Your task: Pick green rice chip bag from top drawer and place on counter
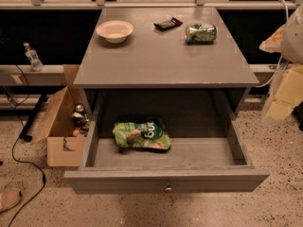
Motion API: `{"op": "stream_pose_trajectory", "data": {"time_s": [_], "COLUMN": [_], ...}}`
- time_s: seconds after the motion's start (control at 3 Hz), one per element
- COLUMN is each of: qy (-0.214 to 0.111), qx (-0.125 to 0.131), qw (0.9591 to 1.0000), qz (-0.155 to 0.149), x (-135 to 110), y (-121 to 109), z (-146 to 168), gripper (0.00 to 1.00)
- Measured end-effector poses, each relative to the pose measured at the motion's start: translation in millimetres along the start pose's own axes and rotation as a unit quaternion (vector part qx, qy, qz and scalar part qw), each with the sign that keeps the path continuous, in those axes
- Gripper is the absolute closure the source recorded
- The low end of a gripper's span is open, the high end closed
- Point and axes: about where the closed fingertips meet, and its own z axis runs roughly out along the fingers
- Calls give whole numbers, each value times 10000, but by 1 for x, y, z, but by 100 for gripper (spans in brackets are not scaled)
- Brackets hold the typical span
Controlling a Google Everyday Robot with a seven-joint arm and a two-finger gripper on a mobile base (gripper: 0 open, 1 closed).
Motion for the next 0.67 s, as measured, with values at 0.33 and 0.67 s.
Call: {"op": "stream_pose_trajectory", "data": {"time_s": [0.33,0.67], "qy": [-1,-249], "qx": [-1,-377], "qw": [10000,9990], "qz": [0,43], "x": [0,-4], "y": [0,12], "z": [0,35], "gripper": [0,0]}}
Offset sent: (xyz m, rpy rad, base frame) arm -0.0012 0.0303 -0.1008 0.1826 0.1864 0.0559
